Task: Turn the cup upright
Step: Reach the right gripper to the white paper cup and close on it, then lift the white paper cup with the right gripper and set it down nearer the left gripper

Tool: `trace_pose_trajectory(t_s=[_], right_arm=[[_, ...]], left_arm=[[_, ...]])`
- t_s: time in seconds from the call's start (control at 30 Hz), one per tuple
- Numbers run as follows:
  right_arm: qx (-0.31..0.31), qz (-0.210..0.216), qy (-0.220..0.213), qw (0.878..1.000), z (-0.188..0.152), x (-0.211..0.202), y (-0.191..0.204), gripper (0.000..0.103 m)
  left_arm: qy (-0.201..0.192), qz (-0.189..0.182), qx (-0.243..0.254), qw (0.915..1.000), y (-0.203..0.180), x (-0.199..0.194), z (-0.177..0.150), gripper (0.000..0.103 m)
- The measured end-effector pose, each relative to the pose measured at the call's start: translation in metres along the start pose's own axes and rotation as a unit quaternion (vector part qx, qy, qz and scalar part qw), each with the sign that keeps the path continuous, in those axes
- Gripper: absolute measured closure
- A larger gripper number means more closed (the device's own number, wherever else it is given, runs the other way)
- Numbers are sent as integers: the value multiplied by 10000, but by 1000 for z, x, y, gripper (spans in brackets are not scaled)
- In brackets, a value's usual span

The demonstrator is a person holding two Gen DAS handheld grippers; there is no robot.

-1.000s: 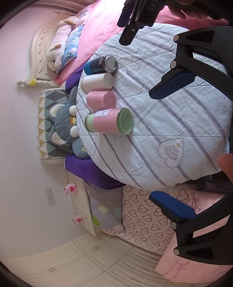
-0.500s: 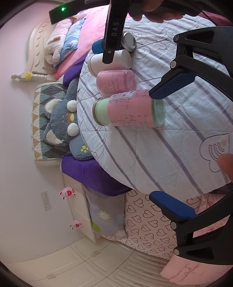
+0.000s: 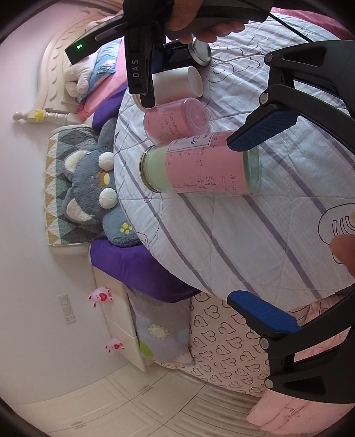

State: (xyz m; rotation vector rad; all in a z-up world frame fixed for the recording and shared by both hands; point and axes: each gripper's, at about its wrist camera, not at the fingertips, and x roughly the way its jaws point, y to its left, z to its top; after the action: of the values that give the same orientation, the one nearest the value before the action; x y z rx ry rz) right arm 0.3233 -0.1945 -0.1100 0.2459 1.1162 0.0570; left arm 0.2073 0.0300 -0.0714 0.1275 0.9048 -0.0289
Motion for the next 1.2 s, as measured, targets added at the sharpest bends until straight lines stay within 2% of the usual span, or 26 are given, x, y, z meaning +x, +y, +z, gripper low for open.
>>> trace_pose_trajectory(t_s=[0.13,0.37,0.53,0.63,0.87,1.2], right_arm=[[74,-82,191,9998,6,7,-4,24],[-105,-278,250,9992,9,13,0,25],[-363,-509,268,9977,11,19,8,32],[-479,-588,308,9966,12,21,11,32],[-479,-570,292,9968,12,20,10,33],[-231,-183,72,9995,13,5,8,33]], left_arm=[[20,-22,21,10000,-5,3,3,0],[140,-45,32,9999,-13,23,13,0],[196,-67,22,9998,-19,38,23,0],[213,-117,-28,9997,-19,45,28,0],[252,-207,-103,9994,-19,53,36,0],[241,-158,-183,9994,-16,53,43,0]])
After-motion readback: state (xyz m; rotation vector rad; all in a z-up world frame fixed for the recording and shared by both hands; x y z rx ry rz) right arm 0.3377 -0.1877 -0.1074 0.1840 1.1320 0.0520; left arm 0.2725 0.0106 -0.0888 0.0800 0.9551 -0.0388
